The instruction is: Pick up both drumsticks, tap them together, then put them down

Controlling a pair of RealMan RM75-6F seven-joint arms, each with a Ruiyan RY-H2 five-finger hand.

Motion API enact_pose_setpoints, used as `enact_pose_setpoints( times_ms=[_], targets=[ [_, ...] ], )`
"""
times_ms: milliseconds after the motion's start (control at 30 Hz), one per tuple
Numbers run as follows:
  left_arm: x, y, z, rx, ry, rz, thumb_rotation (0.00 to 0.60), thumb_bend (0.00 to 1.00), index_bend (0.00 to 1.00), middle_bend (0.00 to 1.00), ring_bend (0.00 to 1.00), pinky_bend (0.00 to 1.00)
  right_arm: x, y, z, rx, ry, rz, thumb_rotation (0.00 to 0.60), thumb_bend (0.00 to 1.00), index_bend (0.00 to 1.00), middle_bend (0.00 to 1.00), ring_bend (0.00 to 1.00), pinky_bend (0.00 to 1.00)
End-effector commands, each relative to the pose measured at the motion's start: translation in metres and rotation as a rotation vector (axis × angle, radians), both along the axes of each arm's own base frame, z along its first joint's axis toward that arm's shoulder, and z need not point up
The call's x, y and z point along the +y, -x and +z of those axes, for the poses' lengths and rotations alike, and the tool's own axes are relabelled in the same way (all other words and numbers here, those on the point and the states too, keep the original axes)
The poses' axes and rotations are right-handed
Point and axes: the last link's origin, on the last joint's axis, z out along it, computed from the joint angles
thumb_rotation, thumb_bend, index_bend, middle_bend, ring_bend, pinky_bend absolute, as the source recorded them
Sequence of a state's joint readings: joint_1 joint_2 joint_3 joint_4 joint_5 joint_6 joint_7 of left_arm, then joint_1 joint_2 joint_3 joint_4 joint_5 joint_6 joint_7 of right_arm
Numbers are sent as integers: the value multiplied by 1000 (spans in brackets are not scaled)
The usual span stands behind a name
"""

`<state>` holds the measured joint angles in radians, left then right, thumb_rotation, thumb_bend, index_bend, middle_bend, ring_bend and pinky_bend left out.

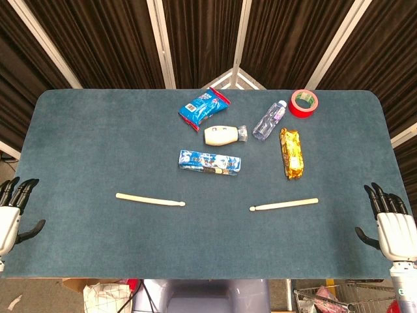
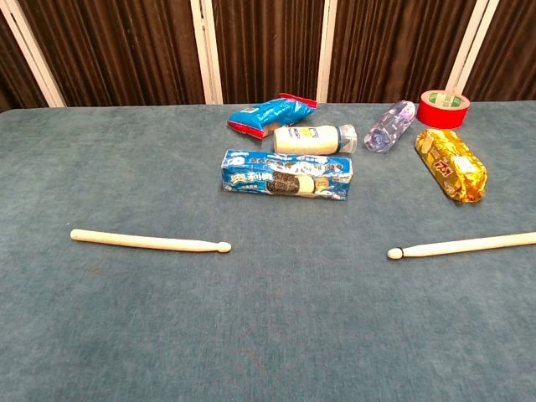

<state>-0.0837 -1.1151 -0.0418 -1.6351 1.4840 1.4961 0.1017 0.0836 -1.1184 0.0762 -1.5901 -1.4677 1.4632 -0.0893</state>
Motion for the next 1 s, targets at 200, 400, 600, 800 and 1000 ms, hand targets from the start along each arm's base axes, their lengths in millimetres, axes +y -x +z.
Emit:
enact_pose_setpoints(
  times_ms=[200, 400, 600, 800, 1000],
  targets=[
    [0, 1, -1, 4, 7, 9, 600, 350, 104, 116, 0, 0, 1, -1, 0, 0, 0, -3, 600, 248, 47, 71, 160, 137],
    [0, 0, 1, -6, 0, -1, 600, 350, 104, 118, 0, 0, 2, -1, 0, 0, -4, -9, 600, 248, 47, 71, 160, 137],
    [0, 1, 2, -10, -4, -1, 600, 351, 104, 119, 0, 0, 2, -3, -2, -16, -13, -10, 600, 248, 69, 71, 160, 137],
    [-2, 1, 3, -9, -11, 2, 600, 350, 104, 130, 0, 0, 3, -10, -11, -43, -46, 14, 600, 249, 138, 106, 160, 131],
    [-3, 1, 6, -21, -20, 6, 600, 351, 104, 133, 0, 0, 2, -17, -25, -55, -76, 50, 600, 248, 193, 186, 160, 117]
  ],
)
